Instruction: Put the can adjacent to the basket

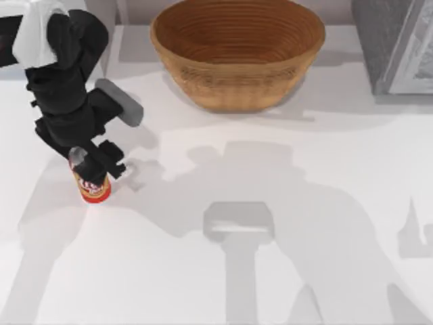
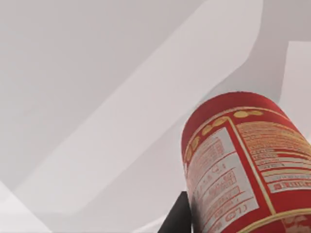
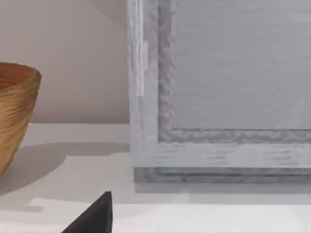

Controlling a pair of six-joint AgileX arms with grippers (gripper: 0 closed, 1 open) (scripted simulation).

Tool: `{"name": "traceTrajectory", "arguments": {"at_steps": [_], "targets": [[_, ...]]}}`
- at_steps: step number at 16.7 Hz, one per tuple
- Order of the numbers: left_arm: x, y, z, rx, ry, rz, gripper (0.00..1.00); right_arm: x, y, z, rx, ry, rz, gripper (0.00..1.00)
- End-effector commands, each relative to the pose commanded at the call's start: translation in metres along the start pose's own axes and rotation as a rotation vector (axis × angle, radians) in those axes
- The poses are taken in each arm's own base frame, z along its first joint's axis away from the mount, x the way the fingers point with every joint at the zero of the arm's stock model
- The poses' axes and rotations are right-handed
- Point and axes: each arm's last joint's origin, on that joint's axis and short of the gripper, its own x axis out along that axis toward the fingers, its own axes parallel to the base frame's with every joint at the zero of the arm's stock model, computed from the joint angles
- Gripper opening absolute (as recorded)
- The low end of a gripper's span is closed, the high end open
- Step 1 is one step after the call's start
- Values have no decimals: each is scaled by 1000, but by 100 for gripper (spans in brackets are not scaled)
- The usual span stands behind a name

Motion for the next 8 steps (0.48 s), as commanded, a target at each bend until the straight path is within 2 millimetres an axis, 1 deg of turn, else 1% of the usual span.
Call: {"name": "traceTrajectory", "arguments": {"at_steps": [1,8], "targets": [[0,0,0,0,0,0,0,0,0,0,0,0,0,100],[0,0,0,0,0,0,0,0,0,0,0,0,0,100]]}}
